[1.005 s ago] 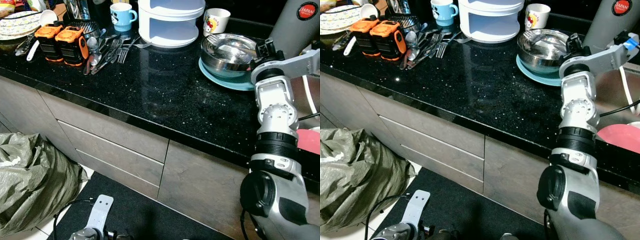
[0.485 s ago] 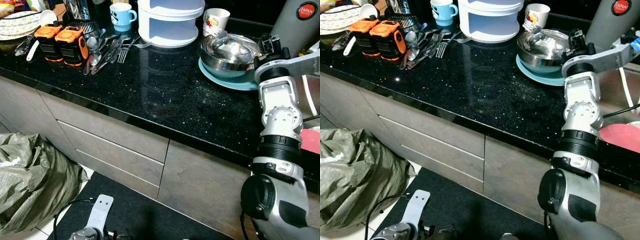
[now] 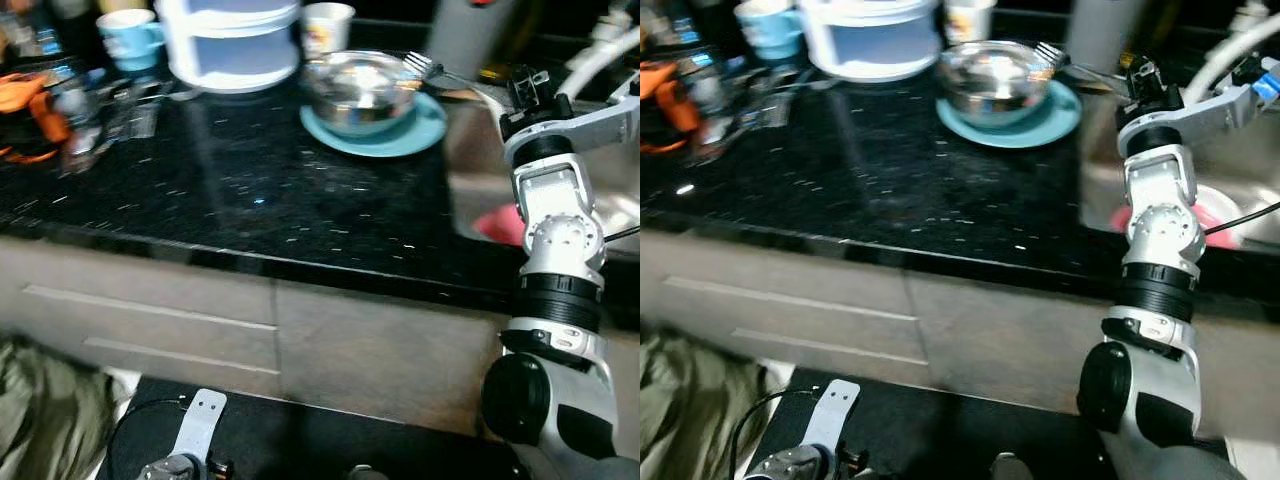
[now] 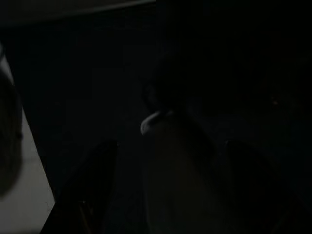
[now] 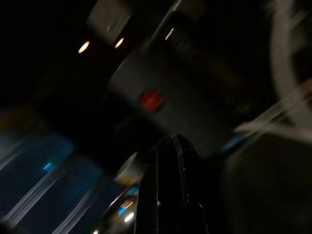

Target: Kitchen organization

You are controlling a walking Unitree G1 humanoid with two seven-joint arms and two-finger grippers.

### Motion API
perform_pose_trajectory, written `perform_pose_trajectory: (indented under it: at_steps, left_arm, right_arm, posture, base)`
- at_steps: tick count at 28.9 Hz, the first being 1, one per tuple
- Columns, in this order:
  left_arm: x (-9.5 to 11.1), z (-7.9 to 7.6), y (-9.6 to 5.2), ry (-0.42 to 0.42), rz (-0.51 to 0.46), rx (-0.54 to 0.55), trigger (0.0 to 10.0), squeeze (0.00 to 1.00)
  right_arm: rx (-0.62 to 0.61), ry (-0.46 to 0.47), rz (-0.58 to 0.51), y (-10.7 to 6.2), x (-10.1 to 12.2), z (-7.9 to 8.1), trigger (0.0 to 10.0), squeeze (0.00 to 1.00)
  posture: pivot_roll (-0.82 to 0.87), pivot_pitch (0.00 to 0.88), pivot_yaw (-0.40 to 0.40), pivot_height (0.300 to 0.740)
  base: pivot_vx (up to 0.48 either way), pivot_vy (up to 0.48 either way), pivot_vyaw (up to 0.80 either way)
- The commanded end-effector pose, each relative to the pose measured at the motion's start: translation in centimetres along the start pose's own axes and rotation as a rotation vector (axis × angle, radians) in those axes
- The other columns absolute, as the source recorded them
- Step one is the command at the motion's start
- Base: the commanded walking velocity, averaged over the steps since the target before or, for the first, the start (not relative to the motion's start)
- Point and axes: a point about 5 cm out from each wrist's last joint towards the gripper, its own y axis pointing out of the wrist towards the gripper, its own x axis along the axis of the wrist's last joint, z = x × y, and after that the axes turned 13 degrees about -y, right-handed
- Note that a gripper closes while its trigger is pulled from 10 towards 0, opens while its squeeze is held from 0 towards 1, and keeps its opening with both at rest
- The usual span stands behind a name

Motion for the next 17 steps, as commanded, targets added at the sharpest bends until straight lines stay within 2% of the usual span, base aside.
perform_pose_trajectory:
  at_steps: [1, 5, 10, 11, 13, 14, 16, 17]
  left_arm:
    - [-0.8, -0.1, 0.0, -0.015, 0.029, -0.005, 10.0, 0.00]
    - [-0.8, -0.1, 0.0, -0.015, 0.033, -0.011, 10.0, 0.00]
    - [-0.8, -0.1, 0.0, -0.014, 0.039, -0.018, 10.0, 0.00]
    - [-0.8, -0.1, 0.0, -0.014, 0.039, -0.018, 10.0, 0.00]
    - [-0.8, -0.1, 0.0, -0.014, 0.041, -0.020, 10.0, 0.00]
    - [-0.8, -0.1, 0.0, -0.014, 0.041, -0.020, 10.0, 0.00]
    - [-0.9, -0.2, 0.0, -0.013, 0.043, -0.022, 10.0, 0.00]
    - [-0.9, -0.2, 0.0, -0.013, 0.043, -0.022, 10.0, 0.00]
  right_arm:
    - [0.001, -0.021, -0.012, -0.2, 0.3, -0.1, 0.0, 0.00]
    - [-0.008, -0.075, -0.001, -0.2, 0.2, -0.2, 0.0, 0.00]
    - [-0.042, -0.319, 0.056, -0.2, -0.7, -0.4, 0.0, 0.00]
    - [-0.042, -0.319, 0.056, -0.2, -0.7, -0.4, 0.0, 0.00]
    - [-0.052, -0.416, 0.083, -0.3, -1.2, -0.6, 0.0, 0.00]
    - [-0.052, -0.416, 0.083, -0.3, -1.2, -0.6, 0.0, 0.00]
    - [-0.059, -0.520, 0.106, -0.4, -1.6, -0.8, 0.0, 0.00]
    - [-0.059, -0.520, 0.106, -0.4, -1.6, -0.8, 0.0, 0.00]
  posture:
    - [0.02, 0.116, 0.009, 0.740]
    - [0.02, 0.115, 0.009, 0.740]
    - [0.02, 0.113, 0.009, 0.740]
    - [0.02, 0.113, 0.009, 0.740]
    - [0.02, 0.112, 0.009, 0.740]
    - [0.02, 0.112, 0.009, 0.740]
    - [0.02, 0.110, 0.007, 0.740]
    - [0.02, 0.110, 0.007, 0.740]
  base:
    - [0.000, 0.000, -0.80]
    - [0.000, 0.000, -0.80]
    - [0.000, 0.000, -0.80]
    - [0.000, 0.000, -0.80]
    - [0.000, 0.000, -0.80]
    - [0.000, 0.000, -0.80]
    - [0.000, 0.000, -0.80]
    - [0.000, 0.000, -0.80]
